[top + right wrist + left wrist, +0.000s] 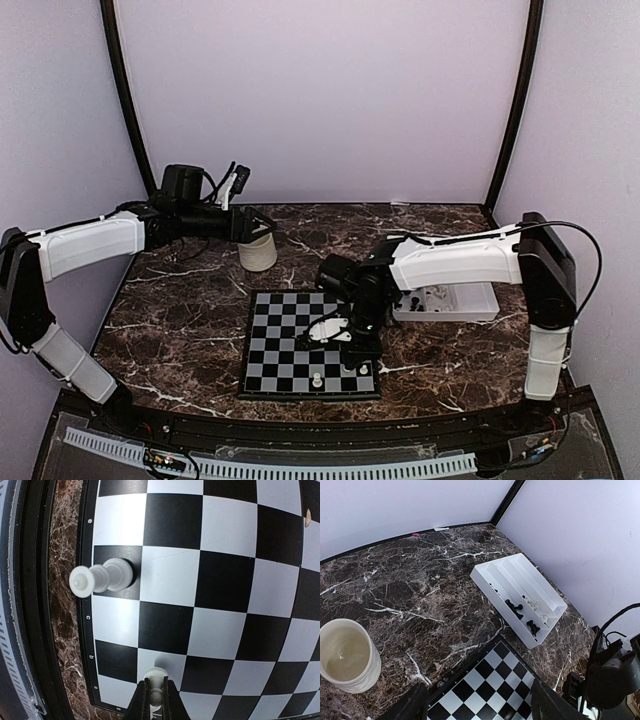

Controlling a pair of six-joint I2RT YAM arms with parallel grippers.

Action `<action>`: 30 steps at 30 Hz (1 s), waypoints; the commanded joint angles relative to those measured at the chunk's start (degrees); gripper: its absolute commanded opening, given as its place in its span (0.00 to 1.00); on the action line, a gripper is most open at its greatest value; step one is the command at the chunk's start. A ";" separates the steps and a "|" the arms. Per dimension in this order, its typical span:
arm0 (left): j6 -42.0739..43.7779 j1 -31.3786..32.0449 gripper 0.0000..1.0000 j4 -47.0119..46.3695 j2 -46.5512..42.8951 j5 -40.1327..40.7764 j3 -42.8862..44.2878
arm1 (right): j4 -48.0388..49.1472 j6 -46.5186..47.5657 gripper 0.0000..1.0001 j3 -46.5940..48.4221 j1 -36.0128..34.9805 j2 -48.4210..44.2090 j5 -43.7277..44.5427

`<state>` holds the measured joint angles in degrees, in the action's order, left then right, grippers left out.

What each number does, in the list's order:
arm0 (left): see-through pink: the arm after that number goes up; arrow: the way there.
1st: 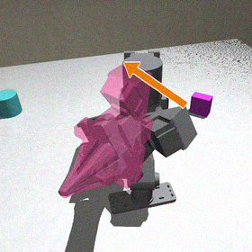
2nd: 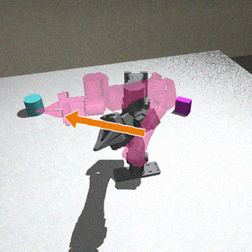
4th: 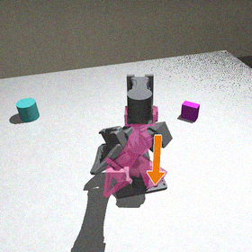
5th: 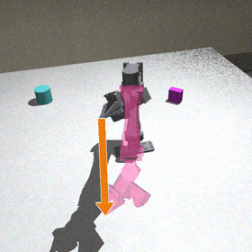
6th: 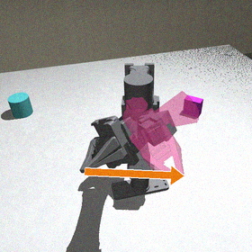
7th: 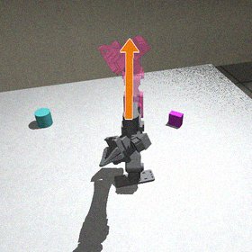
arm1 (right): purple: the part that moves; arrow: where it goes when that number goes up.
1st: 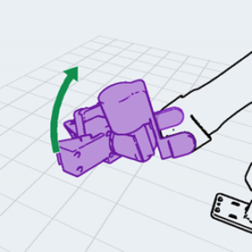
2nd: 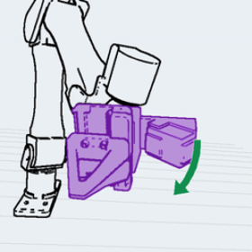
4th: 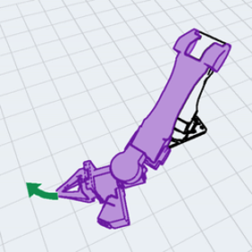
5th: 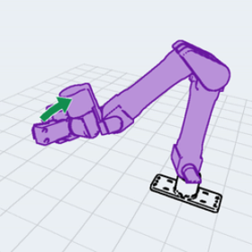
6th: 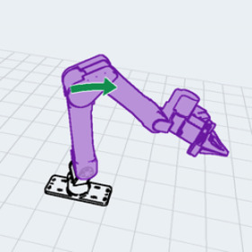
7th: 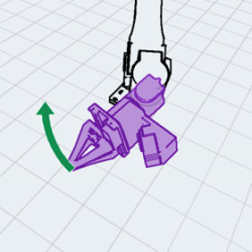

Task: Set up the chess pieces on the board
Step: Move the pawn to g2.

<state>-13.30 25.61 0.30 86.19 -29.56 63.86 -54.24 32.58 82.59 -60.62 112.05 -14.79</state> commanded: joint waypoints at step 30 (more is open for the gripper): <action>0.27 -0.26 0.73 1.54 -0.01 -0.74 2.24 | -2.21 0.71 0.34 2.51 -0.86 -2.30 0.17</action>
<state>-13.30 25.61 1.02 86.28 -29.56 64.58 -54.65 32.75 82.67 -60.95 112.90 -14.35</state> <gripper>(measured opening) 0.730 0.323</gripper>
